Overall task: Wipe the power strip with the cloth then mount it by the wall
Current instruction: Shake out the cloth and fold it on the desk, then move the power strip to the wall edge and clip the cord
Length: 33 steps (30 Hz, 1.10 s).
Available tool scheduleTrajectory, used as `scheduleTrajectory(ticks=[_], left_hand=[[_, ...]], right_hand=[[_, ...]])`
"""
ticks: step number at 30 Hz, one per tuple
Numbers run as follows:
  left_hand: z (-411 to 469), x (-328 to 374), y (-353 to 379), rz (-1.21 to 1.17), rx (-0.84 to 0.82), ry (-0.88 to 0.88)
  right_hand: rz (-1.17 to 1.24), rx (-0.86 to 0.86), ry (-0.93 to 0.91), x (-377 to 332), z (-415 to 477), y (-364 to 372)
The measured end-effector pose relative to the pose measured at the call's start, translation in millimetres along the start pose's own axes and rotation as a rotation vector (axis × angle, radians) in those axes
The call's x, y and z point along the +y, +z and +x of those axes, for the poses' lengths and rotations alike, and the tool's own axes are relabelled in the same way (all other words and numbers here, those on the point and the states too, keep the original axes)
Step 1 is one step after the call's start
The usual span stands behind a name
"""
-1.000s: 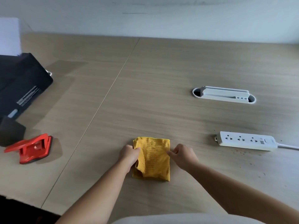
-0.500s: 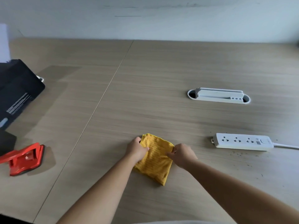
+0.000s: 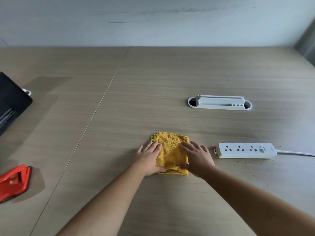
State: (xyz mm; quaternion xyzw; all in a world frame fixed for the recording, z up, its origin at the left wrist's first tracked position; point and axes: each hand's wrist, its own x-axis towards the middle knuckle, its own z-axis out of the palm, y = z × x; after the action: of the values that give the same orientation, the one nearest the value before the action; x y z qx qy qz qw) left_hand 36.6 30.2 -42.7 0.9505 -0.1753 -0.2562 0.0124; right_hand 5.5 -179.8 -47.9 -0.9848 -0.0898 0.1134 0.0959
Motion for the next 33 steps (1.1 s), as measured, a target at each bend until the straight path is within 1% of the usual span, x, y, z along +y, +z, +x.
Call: scheduleTrajectory(ticks=[2,5,7,8,10,11,12,14,15,18,20,24,26,28,33], left_hand=[[0,-2,3,0.015,-0.013,-0.009],[1,-1,1,0.014,-0.034,-0.014],[1,2,-1,0.017,-0.006,-0.010],[0,3,-1,0.028,0.045,-0.002],[-3,5,0,0.071,0.211,0.033],[-6,4,1,0.092,0.294,0.065],[-9,4,3,0.101,0.353,0.100],[-16,5,7,0.073,0.397,0.142],[-18,5,9,0.051,0.408,0.149],[-22,6,9,0.013,0.457,0.150],[-23,8,10,0.003,0.457,0.139],[-25,11,13,-0.056,0.410,0.080],[-27,14,12,-0.096,0.384,0.038],[-28,17,12,-0.102,0.368,0.009],[-30,29,18,-0.053,0.396,0.001]], right_hand=[[-0.026,-0.068,0.026,7,-1,12],[-0.056,-0.080,0.009,9,3,12],[-0.039,-0.110,0.008,9,4,9],[-0.030,-0.125,0.009,10,3,7],[-0.001,-0.140,-0.004,12,-1,2],[0.009,-0.114,-0.026,13,-4,0],[0.009,-0.052,-0.058,15,-8,-1],[-0.009,0.078,-0.118,14,-15,-4],[0.001,0.088,-0.133,11,-19,-5],[0.036,0.019,-0.180,-1,-28,-3],[0.051,0.033,-0.197,-5,-31,-1],[0.205,0.096,-0.165,-2,-35,-7],[0.231,0.133,-0.186,3,-41,-8],[0.183,0.135,-0.252,9,-47,-6],[-0.014,0.136,-0.401,13,-57,0]])
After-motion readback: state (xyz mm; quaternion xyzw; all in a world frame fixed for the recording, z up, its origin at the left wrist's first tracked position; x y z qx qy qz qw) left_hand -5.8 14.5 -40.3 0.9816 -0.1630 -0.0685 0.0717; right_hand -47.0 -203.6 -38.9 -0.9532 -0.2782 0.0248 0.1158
